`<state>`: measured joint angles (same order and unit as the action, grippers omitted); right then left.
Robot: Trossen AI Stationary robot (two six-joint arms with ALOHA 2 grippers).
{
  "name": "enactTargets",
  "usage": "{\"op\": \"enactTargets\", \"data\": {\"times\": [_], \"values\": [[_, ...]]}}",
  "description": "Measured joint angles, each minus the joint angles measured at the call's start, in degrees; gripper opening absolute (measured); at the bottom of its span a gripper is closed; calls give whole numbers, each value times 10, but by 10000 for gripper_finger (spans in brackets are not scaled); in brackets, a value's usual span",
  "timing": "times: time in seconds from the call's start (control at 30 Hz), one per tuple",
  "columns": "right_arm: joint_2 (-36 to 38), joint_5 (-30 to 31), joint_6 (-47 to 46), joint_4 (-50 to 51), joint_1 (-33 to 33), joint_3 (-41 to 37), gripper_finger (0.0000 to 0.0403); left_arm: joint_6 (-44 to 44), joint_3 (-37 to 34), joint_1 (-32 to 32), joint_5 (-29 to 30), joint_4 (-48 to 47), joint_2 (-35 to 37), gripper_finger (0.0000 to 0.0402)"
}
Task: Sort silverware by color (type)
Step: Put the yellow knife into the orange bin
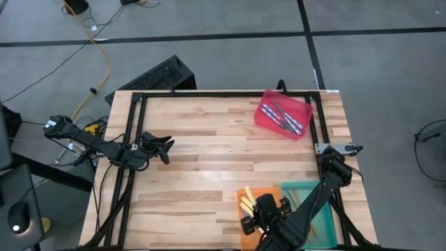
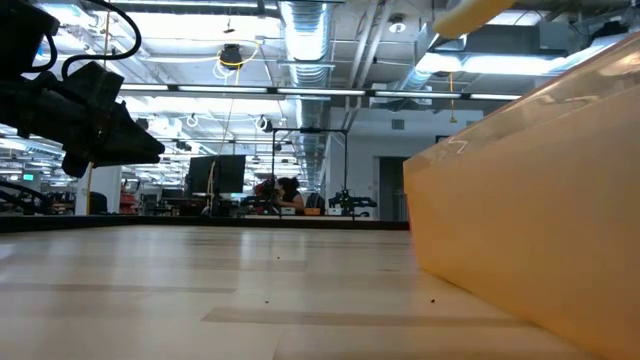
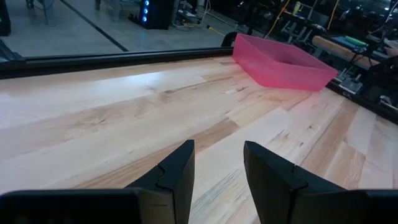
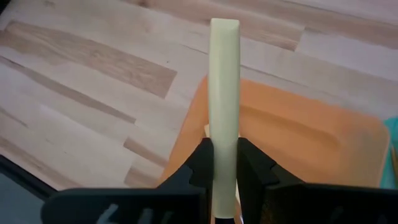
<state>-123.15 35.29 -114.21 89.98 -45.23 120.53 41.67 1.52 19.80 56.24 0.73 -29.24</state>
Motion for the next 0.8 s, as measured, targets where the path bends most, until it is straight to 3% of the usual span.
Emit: {"op": "enactTargets", "data": {"times": [0.8], "values": [[0, -8, 1, -7, 12, 0, 58, -7, 0, 0, 0, -1, 0, 122]]}}
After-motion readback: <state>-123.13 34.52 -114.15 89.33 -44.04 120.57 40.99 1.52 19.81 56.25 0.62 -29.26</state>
